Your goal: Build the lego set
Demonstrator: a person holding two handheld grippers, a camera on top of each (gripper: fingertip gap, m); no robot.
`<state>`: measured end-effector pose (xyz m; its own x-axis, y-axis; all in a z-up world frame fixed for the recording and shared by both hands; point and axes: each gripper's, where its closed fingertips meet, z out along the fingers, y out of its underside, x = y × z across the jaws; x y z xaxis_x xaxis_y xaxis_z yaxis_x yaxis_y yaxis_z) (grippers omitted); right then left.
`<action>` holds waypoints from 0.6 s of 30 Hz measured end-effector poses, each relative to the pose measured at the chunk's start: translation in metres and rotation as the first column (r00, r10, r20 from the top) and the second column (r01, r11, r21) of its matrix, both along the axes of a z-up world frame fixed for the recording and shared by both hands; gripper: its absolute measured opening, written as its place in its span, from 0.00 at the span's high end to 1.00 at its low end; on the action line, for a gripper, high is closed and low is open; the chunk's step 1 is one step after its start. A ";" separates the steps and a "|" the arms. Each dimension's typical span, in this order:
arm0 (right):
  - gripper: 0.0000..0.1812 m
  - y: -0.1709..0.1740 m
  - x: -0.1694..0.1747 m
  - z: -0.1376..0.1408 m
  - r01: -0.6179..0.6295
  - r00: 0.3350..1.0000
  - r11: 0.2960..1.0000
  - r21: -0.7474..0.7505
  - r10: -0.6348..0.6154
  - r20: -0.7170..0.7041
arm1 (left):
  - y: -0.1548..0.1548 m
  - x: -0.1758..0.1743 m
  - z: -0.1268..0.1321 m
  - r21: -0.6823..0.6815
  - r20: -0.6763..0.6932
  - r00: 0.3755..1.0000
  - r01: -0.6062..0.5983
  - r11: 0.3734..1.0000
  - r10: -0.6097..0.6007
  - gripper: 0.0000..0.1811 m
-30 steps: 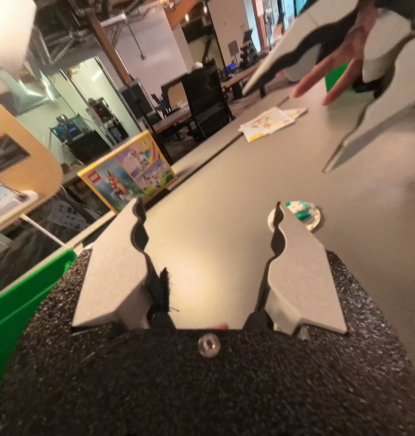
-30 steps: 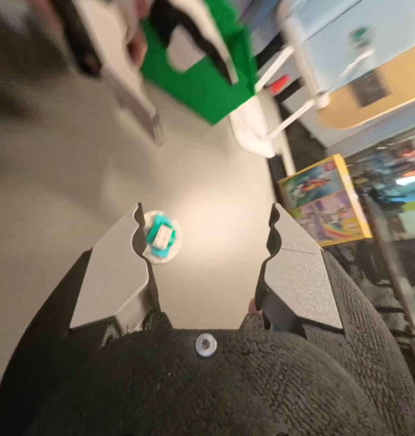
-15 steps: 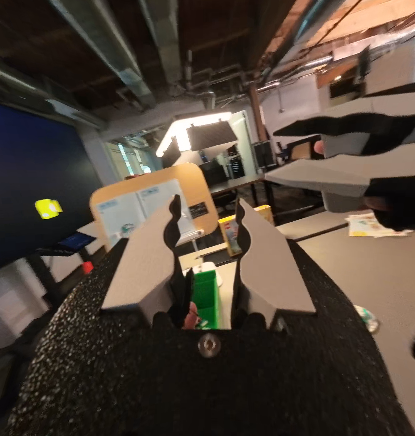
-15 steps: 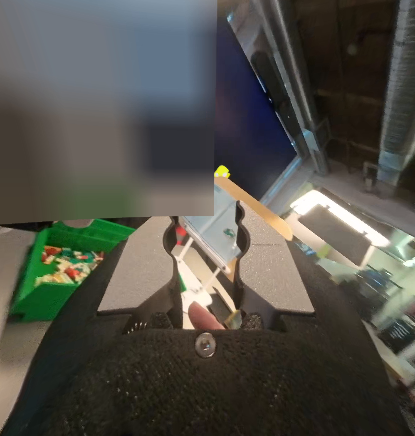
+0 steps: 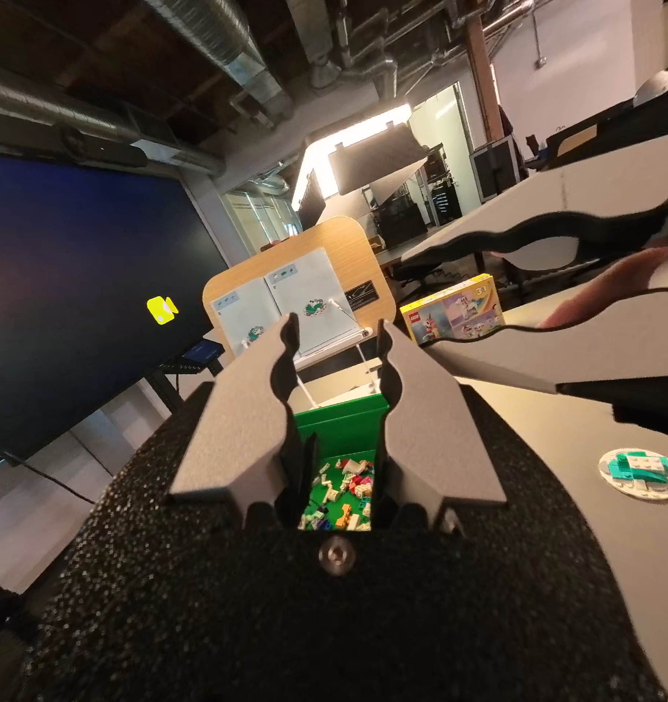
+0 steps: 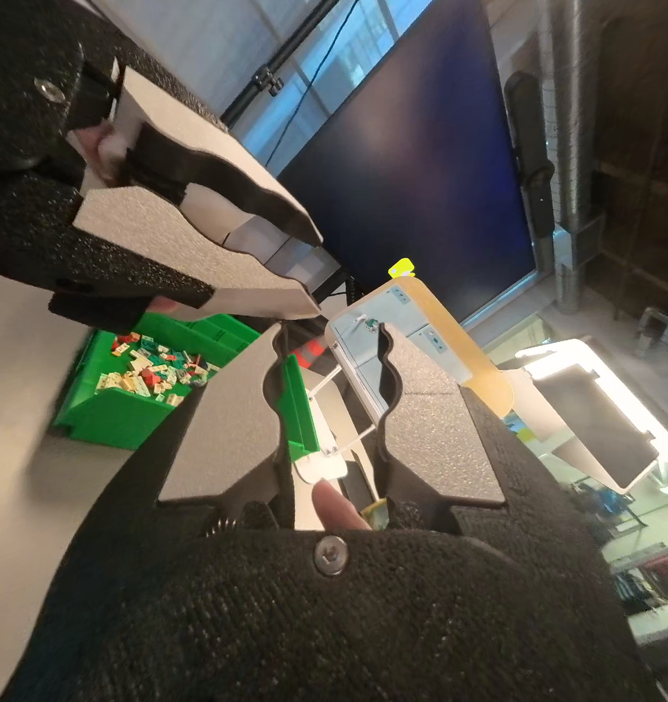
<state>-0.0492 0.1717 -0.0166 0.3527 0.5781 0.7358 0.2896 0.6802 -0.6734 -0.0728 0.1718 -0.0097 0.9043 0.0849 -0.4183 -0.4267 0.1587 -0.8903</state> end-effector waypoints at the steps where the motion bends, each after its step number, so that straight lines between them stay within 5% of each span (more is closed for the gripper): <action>1: 0.74 0.000 0.001 0.000 0.005 1.000 1.000 0.001 -0.005 0.004 | -0.001 0.000 0.001 0.002 0.000 1.000 -0.004 1.000 0.004 0.79; 18: 0.75 -0.014 -0.004 -0.021 -0.035 0.990 0.999 0.004 0.034 0.135 | -0.015 -0.013 0.001 0.010 -0.058 0.991 -0.122 0.992 0.123 0.79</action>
<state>-0.0528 0.1581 -0.0378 0.2302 0.5834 0.7789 0.3534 0.6956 -0.6255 -0.0859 0.1570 -0.0090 0.8610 0.1963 -0.4691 -0.4944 0.1073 -0.8626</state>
